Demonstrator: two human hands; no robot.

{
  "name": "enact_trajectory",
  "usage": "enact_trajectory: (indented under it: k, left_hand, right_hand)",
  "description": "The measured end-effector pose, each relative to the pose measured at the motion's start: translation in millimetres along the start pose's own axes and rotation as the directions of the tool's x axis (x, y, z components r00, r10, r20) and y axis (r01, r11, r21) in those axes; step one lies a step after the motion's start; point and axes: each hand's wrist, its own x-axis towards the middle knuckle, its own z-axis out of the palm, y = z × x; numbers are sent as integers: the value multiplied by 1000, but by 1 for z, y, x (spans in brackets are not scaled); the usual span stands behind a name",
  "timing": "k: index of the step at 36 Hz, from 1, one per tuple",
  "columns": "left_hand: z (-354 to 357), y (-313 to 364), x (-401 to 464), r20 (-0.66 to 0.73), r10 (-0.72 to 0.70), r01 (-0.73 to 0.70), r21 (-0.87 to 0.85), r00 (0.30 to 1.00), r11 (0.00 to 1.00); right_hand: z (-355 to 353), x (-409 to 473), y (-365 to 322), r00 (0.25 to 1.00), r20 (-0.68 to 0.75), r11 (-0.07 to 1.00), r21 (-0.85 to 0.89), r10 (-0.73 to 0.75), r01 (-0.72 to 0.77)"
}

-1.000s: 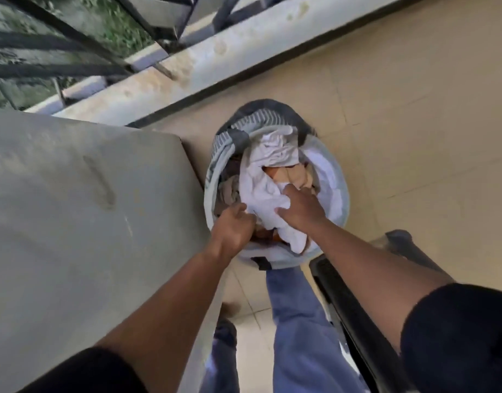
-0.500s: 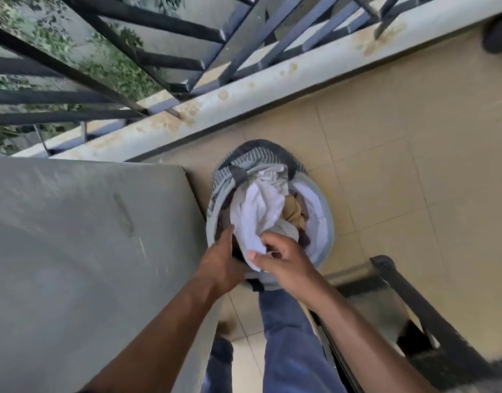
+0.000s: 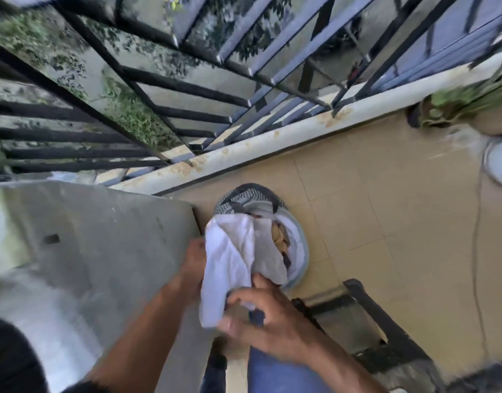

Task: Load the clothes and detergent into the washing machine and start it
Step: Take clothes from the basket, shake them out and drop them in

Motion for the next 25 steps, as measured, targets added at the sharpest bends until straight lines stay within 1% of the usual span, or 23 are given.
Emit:
enact_trajectory:
  k: [1, 2, 3, 4, 5, 6, 7, 8, 9, 10, 12, 15, 17, 18, 20, 21, 22, 23, 24, 25]
  left_hand:
    - [-3, 3, -3, -13, 13, -12, 48, 1000, 999]
    - [-8, 13, -15, -16, 27, -27, 55, 1000, 998]
    - [-13, 17, -20, 31, 26, -27, 55, 999, 998]
    - [-17, 27, -36, 112, -38, 34, 37, 993, 999]
    - [-19, 34, -49, 199, -72, 69, 25, 977, 997]
    - [-21, 39, -64, 263, -78, 60, 76, 962, 995]
    - [-24, 37, -75, 329, -52, 0, 158, 943, 987]
    - [-26, 39, -88, 358, -36, -62, 260, 933, 964]
    - [-28, 36, -94, 380, 12, -153, 345, 925, 926]
    - [-29, 35, -102, 382, 71, -235, 403, 921, 884]
    - [-38, 30, -114, 327, 226, -359, 439, 918, 823]
    - [-61, 20, -134, 179, 453, -485, 390, 874, 783]
    - [-80, 13, -149, 79, 559, -539, 403, 826, 740]
    - [-90, 9, -160, 20, 606, -548, 452, 796, 704]
    - [-108, 6, -186, -109, 692, -518, 582, 714, 626]
    - [-115, 4, -195, -138, 716, -498, 628, 685, 598]
    - [-122, 2, -204, -134, 738, -500, 655, 662, 567]
    - [-128, 0, -212, -86, 751, -526, 662, 655, 534]
    - [-132, -1, -220, -7, 764, -577, 651, 645, 493]
    - [-134, -1, -228, 85, 782, -634, 643, 617, 430]
  right_hand:
    - [-2, -7, 0, 999, -33, 1000, 1, 2, -2]
    - [-5, -12, -1, 998, -57, 1000, -2, 1, -1]
    - [-7, -19, -5, 997, -71, 1000, 3, 1, -1]
    - [-9, -25, -9, 997, -77, 1000, 19, 1, 1]
    - [-10, -31, -14, 997, -82, 999, 40, -1, 4]
    - [-10, -37, -21, 996, -86, 999, 49, -15, 19]
    - [-9, -43, -27, 995, -91, 998, 43, -37, 41]
    - [-7, -48, -32, 992, -105, 997, 35, -63, 67]
    - [-6, -54, -40, 989, -123, 995, 29, -88, 92]
    - [-4, -61, -47, 984, -137, 993, 32, -111, 117]
    - [-1, -74, -63, 972, -174, 985, 41, -156, 165]
    - [1, -94, -87, 927, -279, 964, 16, -252, 266]
    - [2, -107, -101, 876, -361, 943, -35, -321, 331]
    - [2, -113, -109, 848, -396, 932, -57, -351, 359]
    - [2, -127, -125, 803, -448, 911, -66, -392, 408]
    - [2, -134, -133, 787, -458, 900, -73, -414, 431]
    - [2, -140, -141, 776, -455, 888, -80, -437, 454]
    - [4, -147, -149, 772, -435, 875, -82, -463, 478]
    - [7, -152, -157, 772, -404, 859, -76, -491, 506]
    - [10, -156, -166, 771, -371, 844, -72, -517, 531]
